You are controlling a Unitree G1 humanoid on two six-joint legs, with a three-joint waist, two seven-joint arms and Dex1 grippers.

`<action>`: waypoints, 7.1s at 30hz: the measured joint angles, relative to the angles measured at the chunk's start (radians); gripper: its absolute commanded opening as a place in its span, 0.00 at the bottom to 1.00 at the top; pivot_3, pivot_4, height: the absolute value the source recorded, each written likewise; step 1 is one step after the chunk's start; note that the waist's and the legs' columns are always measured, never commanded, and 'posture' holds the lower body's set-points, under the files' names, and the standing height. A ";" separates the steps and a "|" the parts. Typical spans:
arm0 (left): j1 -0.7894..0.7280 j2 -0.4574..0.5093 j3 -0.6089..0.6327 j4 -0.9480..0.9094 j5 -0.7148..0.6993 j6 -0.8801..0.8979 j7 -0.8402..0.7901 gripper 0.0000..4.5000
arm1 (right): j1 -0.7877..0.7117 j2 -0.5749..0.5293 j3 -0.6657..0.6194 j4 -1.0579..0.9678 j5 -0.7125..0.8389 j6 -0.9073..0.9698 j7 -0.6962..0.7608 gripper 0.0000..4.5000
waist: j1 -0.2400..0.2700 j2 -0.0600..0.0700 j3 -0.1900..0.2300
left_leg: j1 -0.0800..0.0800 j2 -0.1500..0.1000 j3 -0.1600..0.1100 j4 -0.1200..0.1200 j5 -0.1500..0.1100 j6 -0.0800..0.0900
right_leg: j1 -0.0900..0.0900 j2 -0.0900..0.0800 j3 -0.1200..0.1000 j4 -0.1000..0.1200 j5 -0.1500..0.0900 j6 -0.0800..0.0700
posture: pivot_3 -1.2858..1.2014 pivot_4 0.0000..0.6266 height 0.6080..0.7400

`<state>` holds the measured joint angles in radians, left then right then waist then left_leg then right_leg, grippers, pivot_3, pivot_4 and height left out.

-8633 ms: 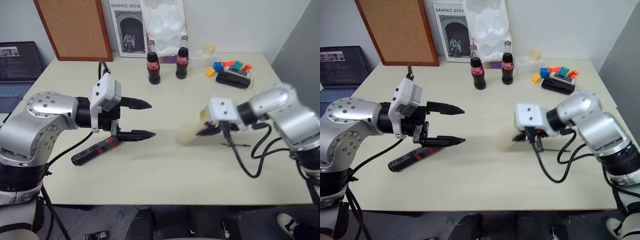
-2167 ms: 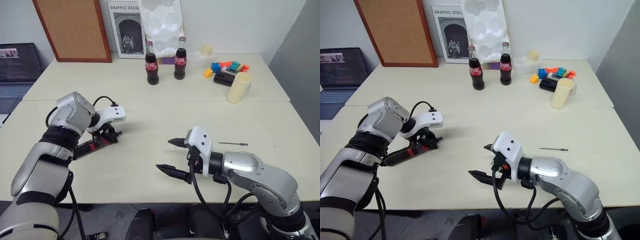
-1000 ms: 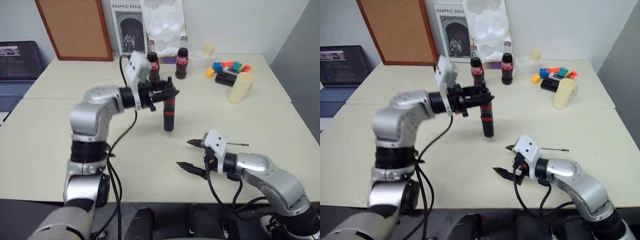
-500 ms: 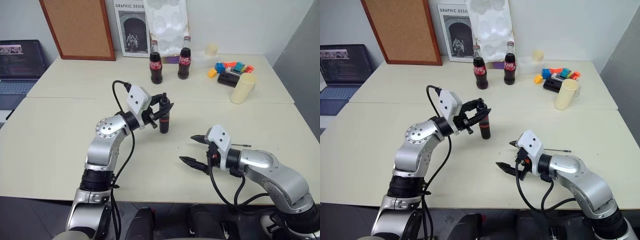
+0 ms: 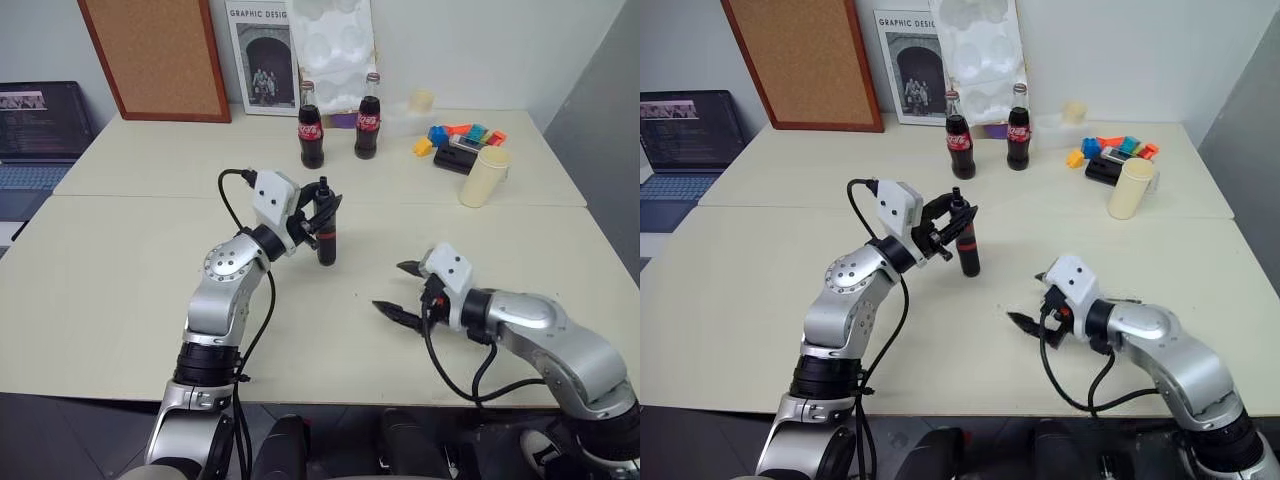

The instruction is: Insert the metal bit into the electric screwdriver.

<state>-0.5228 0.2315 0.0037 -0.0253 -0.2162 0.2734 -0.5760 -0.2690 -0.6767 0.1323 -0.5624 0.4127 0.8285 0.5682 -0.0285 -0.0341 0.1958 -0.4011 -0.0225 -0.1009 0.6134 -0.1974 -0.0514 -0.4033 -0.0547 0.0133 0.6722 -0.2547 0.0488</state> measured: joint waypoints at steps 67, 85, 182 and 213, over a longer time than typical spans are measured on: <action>0.114 0.029 -0.100 -0.205 -0.090 0.091 -0.001 0.38 | -0.526 -0.042 0.036 0.878 -0.432 -0.470 0.698 0.02 | -0.008 0.005 0.002 | 0.003 0.002 0.003 0.006 0.000 -0.001 | 0.012 0.001 0.003 -0.015 0.011 0.004 | 0.52 0.24 1.00; 0.135 0.050 -0.094 -0.257 -0.114 0.127 0.005 0.38 | -0.618 0.402 -0.457 0.415 0.262 0.153 0.115 0.02 | 0.000 0.007 0.003 | 0.001 0.001 -0.001 -0.001 0.000 -0.001 | 0.012 0.000 -0.001 -0.023 0.011 0.003 | 0.52 0.24 1.00; 0.158 0.140 -0.087 -0.326 -0.176 0.171 -0.093 0.38 | -0.703 0.186 -0.033 0.657 0.173 -0.179 0.657 0.02 | -0.001 0.007 0.003 | 0.000 0.001 -0.001 -0.004 0.000 0.000 | 0.012 0.000 -0.002 -0.028 0.010 0.004 | 0.52 0.24 1.00; 0.159 0.140 -0.087 -0.330 -0.176 0.177 -0.092 0.38 | -0.705 0.196 -0.030 0.665 0.145 -0.193 0.680 0.02 | -0.001 0.007 0.003 | 0.000 0.001 -0.001 -0.004 0.000 0.000 | 0.012 0.000 -0.002 -0.028 0.010 0.004 | 0.52 0.24 1.00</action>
<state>-0.3641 0.3719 -0.0835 -0.3555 -0.3921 0.4502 -0.6683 -0.9735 -0.4811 0.1018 0.1025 0.5582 0.6350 1.2482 -0.0293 -0.0269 0.1991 -0.4010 -0.0216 -0.1015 0.6093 -0.1976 -0.0518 -0.3915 -0.0546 0.0115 0.6447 -0.2445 0.0527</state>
